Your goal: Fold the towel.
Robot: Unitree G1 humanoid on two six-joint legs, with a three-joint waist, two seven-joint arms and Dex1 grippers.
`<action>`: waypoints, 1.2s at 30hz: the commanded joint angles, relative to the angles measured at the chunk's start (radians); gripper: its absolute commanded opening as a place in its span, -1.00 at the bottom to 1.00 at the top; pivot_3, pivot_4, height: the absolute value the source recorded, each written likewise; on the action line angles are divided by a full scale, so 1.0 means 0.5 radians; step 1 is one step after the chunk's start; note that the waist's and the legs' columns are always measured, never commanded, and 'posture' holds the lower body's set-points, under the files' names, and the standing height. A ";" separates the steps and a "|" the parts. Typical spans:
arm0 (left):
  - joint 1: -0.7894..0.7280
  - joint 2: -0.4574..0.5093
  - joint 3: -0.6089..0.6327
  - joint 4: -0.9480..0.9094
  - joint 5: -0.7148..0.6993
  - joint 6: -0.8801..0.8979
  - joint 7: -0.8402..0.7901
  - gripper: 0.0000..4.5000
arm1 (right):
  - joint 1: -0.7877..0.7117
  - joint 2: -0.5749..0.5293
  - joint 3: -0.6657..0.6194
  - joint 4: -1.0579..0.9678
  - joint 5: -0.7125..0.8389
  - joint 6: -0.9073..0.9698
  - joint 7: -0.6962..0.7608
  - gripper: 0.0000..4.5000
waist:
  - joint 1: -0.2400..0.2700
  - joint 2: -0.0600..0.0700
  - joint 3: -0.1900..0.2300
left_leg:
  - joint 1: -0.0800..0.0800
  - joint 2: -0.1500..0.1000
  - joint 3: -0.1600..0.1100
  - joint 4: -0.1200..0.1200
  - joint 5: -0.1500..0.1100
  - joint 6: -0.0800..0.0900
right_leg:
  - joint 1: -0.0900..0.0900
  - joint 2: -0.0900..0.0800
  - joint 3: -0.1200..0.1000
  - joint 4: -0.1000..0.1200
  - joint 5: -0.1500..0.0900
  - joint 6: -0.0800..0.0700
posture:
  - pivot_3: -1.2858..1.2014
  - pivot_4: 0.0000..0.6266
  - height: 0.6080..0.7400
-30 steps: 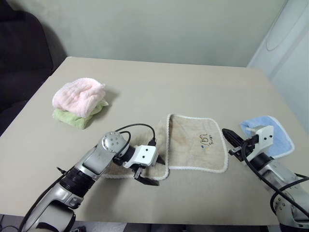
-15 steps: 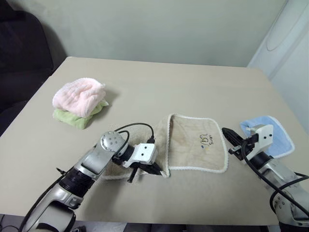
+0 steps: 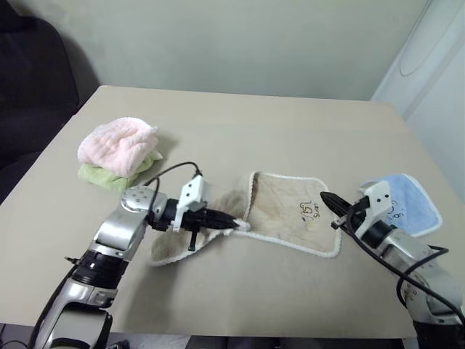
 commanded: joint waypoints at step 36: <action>0.343 0.093 -0.120 -0.477 -0.139 0.220 0.062 -0.23 | -0.185 0.011 -0.037 0.186 -0.085 -0.016 0.063 0.32 | 0.005 0.000 0.000 | 0.001 -0.001 -0.001 -0.002 0.001 -0.003 | 0.000 -0.001 0.000 0.000 0.002 -0.003 | 0.03 -0.52 1.00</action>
